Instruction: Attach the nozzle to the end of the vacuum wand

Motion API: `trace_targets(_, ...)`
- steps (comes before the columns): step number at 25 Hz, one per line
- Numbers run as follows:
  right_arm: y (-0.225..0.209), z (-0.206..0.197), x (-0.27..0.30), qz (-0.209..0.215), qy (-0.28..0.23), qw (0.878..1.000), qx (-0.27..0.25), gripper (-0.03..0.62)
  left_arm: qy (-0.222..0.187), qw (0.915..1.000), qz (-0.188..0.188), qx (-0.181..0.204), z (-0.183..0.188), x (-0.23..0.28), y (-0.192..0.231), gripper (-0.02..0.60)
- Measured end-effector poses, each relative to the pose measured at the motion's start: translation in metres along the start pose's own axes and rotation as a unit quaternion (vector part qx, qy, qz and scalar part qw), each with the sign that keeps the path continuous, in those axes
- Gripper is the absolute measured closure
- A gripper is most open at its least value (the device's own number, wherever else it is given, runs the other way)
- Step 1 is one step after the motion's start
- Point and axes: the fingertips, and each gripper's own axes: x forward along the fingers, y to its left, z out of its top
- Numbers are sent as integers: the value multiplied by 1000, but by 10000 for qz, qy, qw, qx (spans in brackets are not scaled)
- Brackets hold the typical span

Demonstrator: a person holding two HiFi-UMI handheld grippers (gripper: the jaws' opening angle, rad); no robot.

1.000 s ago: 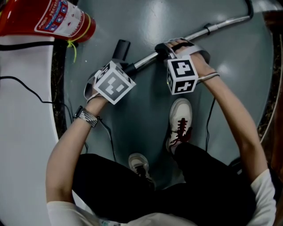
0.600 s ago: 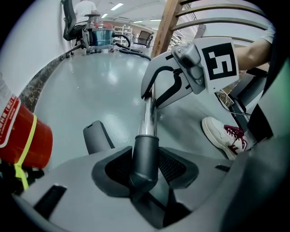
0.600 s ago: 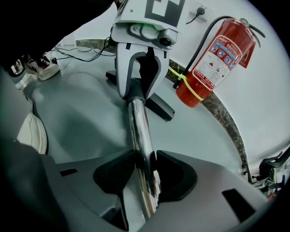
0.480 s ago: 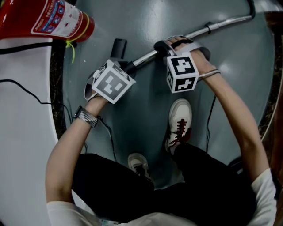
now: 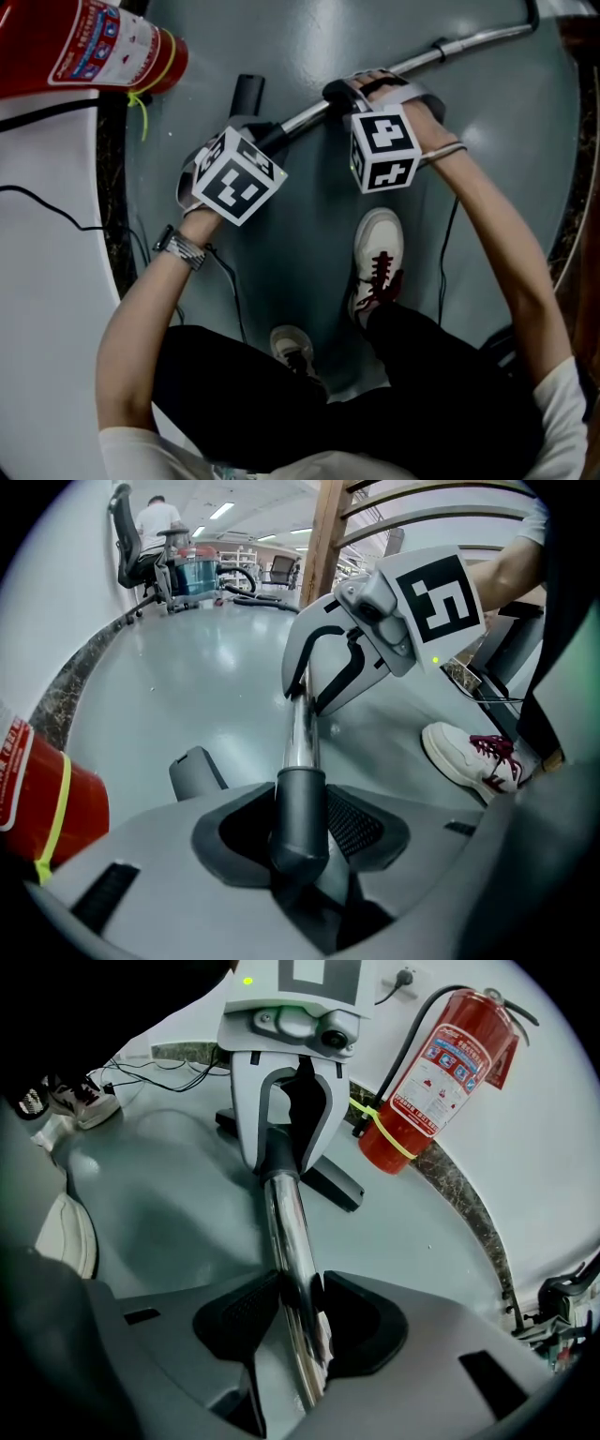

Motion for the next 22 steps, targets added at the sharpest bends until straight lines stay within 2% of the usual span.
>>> trace_targets(3,-4,1,-2,-73,-66,9999,101,433,-204,9998,16,-35,5,4,1,413)
trace_targets(6,-5,3,-4,-86,-128,9997,191,433,-195,9998,77,1,9,1,3,414)
trace_targets(11,-2,3,-3,-24,-195,9986,487,422,46,9990,-145,422,4,11,-6,407)
trace_targets(16,-6,4,-14,-82,-626,9909,1191,431,-50,9988,-78,490,8,8,-4,405)
trace_targets(22,-3,-11,-30,-269,-895,9770,1918,438,-288,9991,-14,308,15,1,0,405)
